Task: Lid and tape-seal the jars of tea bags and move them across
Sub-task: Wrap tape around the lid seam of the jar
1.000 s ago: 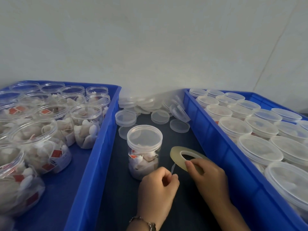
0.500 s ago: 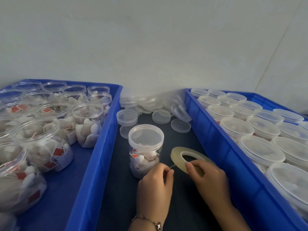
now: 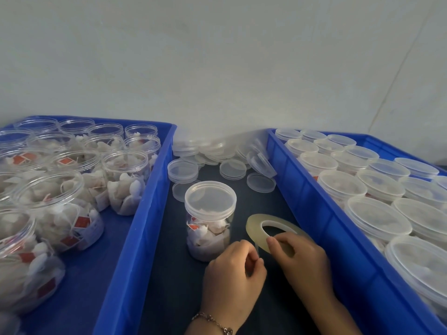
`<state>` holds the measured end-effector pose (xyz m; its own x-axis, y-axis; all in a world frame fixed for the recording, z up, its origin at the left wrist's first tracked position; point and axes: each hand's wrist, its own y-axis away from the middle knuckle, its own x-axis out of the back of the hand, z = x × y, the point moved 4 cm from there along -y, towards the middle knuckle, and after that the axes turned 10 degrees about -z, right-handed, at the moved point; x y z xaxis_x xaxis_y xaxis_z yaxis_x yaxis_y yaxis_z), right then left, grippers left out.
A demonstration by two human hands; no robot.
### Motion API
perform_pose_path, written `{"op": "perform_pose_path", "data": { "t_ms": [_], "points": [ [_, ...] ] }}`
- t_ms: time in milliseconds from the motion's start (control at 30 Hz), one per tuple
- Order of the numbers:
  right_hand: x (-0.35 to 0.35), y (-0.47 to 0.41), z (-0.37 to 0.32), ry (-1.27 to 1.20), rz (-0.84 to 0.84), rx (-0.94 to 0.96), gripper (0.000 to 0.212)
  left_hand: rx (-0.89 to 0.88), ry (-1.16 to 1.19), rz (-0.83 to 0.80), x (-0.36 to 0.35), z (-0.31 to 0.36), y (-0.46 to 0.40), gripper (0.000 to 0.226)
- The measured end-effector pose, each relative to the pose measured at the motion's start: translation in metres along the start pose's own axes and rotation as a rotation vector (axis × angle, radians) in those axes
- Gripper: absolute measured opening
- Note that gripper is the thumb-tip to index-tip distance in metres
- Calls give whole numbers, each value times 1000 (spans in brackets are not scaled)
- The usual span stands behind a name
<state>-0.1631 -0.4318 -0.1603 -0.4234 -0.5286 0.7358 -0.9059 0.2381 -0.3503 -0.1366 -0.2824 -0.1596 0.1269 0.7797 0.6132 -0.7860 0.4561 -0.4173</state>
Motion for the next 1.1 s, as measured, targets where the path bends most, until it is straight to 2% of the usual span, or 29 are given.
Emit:
{"op": "perform_pose_path", "data": {
  "t_ms": [133, 300, 367, 500, 600, 700, 767, 833, 933, 1033, 1100],
  "points": [
    [0, 0, -1, 3, -7, 10, 13, -5, 68, -49, -2, 0, -2, 25],
    [0, 1, -3, -5, -12, 16, 9, 20, 204, -86, -1, 0, -1, 18],
    [-1, 0, -3, 10, -36, 3, 12, 14, 182, -108, -2, 1, -1, 21],
    [-2, -2, -2, 5, -138, -47, 9, -18, 98, 34, 9, 2, 0, 19],
    [-4, -2, -6, 29, -273, -50, 30, -44, -16, 115, 20, 2, 0, 25],
    [-5, -4, -8, 111, -326, -32, 36, 7, -35, 99, 22, 1, 1, 27],
    [2, -5, -11, 167, -259, -26, 46, -61, -97, 123, 26, 7, 1, 26],
    [14, -8, -18, 262, -90, 60, 52, -131, -123, 196, 33, 13, 0, 25],
    [24, -13, -31, 444, 113, 171, 42, -189, -116, 355, 45, 13, 1, 25],
    [25, -20, -35, 476, 113, 185, 27, -204, -124, 431, 49, 9, 3, 27],
    [23, -22, -36, 470, 83, 150, 36, -196, -132, 464, 50, 8, 4, 27]
  ]
}}
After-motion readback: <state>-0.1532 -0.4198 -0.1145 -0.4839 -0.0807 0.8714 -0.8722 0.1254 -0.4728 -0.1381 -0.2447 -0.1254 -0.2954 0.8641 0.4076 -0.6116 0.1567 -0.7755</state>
